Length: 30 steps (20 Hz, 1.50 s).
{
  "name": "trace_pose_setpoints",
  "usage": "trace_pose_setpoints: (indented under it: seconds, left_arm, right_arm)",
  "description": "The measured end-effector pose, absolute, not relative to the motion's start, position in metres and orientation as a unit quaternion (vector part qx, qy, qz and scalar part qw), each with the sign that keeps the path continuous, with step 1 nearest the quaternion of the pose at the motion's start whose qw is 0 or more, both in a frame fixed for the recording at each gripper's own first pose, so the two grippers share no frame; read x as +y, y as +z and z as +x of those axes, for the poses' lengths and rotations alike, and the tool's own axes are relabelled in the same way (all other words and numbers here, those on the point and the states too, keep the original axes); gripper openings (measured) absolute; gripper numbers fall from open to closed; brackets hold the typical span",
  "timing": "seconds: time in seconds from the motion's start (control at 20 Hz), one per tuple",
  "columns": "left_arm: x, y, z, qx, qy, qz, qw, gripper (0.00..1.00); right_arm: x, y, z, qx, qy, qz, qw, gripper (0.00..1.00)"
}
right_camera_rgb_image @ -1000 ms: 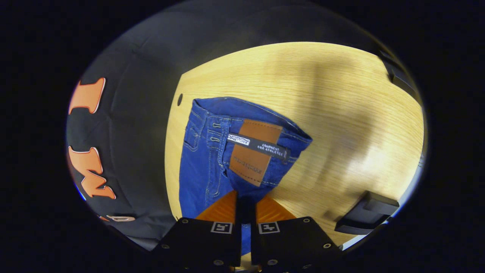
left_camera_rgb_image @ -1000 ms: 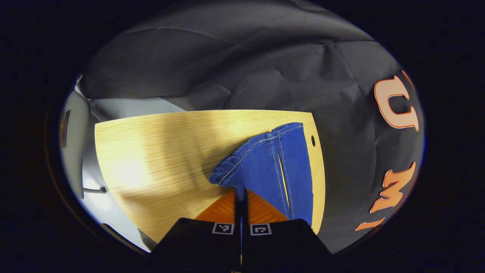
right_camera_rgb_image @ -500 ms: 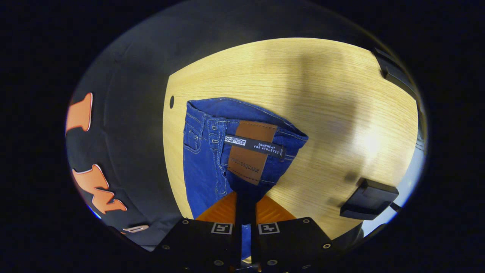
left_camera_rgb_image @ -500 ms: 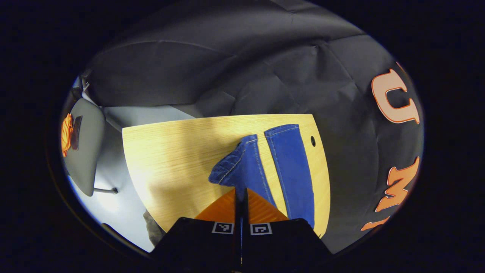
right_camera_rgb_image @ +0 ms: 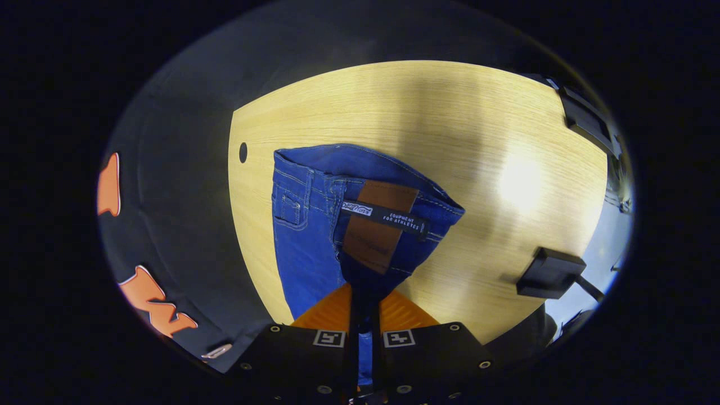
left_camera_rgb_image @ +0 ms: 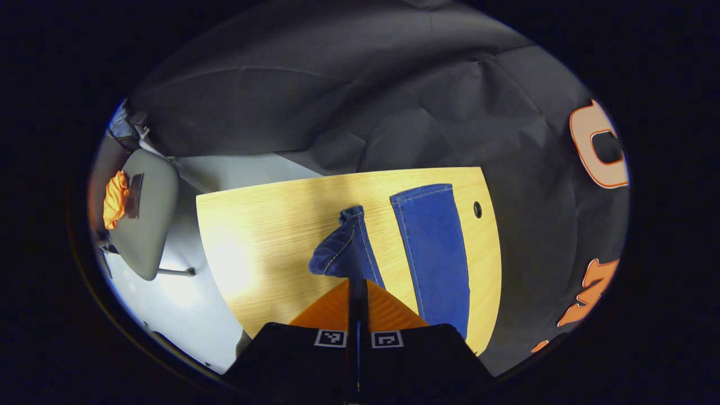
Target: Grasp the waist and the cuffs of the jeans and fold them to make the two legs overlap; first hold the waist and fold one-third of the jeans toward the cuffs, then hold the cuffs and fold the remaining one-third in the same direction to finish folding.
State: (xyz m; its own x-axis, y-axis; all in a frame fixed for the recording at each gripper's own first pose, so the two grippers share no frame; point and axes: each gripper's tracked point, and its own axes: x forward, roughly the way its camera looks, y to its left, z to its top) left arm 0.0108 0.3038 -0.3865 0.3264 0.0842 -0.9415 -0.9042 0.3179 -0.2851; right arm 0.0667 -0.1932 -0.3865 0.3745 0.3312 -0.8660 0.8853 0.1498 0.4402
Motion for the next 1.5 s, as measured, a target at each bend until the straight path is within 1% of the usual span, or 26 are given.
trace_pose_setpoints:
  seconds: [0.15,0.25,0.3,0.35,0.45,0.6,0.8,0.95,1.1,1.25,1.3,1.35,1.4,1.45,1.5]
  left_arm:
    - [0.311,-0.396,0.047,0.462,0.368,-0.457,0.665,0.01]
    - [0.316,-0.407,0.068,0.478,0.366,-0.456,0.655,0.01]
    - [0.317,-0.413,0.080,0.485,0.357,-0.457,0.654,0.00]
    - [0.319,-0.419,0.090,0.495,0.355,-0.453,0.651,0.01]
    - [0.319,-0.428,0.117,0.511,0.341,-0.443,0.653,0.01]
    - [0.314,-0.439,0.162,0.540,0.296,-0.417,0.669,0.01]
    - [0.313,-0.451,0.206,0.565,0.248,-0.402,0.676,0.01]
    - [0.316,-0.458,0.229,0.574,0.233,-0.388,0.682,0.01]
    - [0.313,-0.466,0.245,0.580,0.229,-0.383,0.681,0.01]
    - [0.316,-0.471,0.261,0.595,0.219,-0.333,0.698,0.02]
    - [0.319,-0.469,0.262,0.603,0.216,-0.303,0.706,0.07]
    - [0.316,-0.465,0.263,0.607,0.203,-0.287,0.713,0.07]
    - [0.320,-0.460,0.267,0.604,0.204,-0.268,0.722,0.11]
    - [0.320,-0.461,0.272,0.595,0.203,-0.268,0.730,0.20]
    - [0.324,-0.453,0.280,0.579,0.203,-0.269,0.742,0.25]
  right_arm:
    - [-0.189,-0.379,0.086,0.499,-0.256,0.609,0.561,0.11]
    - [-0.186,-0.379,0.098,0.495,-0.275,0.611,0.554,0.11]
    - [-0.185,-0.380,0.107,0.494,-0.281,0.610,0.552,0.10]
    - [-0.183,-0.381,0.113,0.495,-0.290,0.609,0.548,0.10]
    - [-0.180,-0.385,0.127,0.494,-0.307,0.608,0.541,0.10]
    - [-0.175,-0.384,0.151,0.491,-0.314,0.609,0.538,0.11]
    - [-0.172,-0.380,0.178,0.496,-0.313,0.602,0.542,0.11]
    - [-0.169,-0.385,0.197,0.507,-0.302,0.599,0.541,0.11]
    - [-0.163,-0.398,0.213,0.517,-0.300,0.613,0.517,0.11]
    - [-0.157,-0.405,0.235,0.518,-0.283,0.627,0.508,0.11]
    - [-0.156,-0.405,0.238,0.522,-0.280,0.628,0.505,0.11]
    - [-0.156,-0.404,0.240,0.526,-0.279,0.631,0.498,0.11]
    - [-0.159,-0.401,0.246,0.520,-0.269,0.639,0.498,0.11]
    - [-0.164,-0.397,0.254,0.506,-0.259,0.652,0.503,0.21]
    - [-0.168,-0.391,0.262,0.490,-0.246,0.664,0.508,0.22]
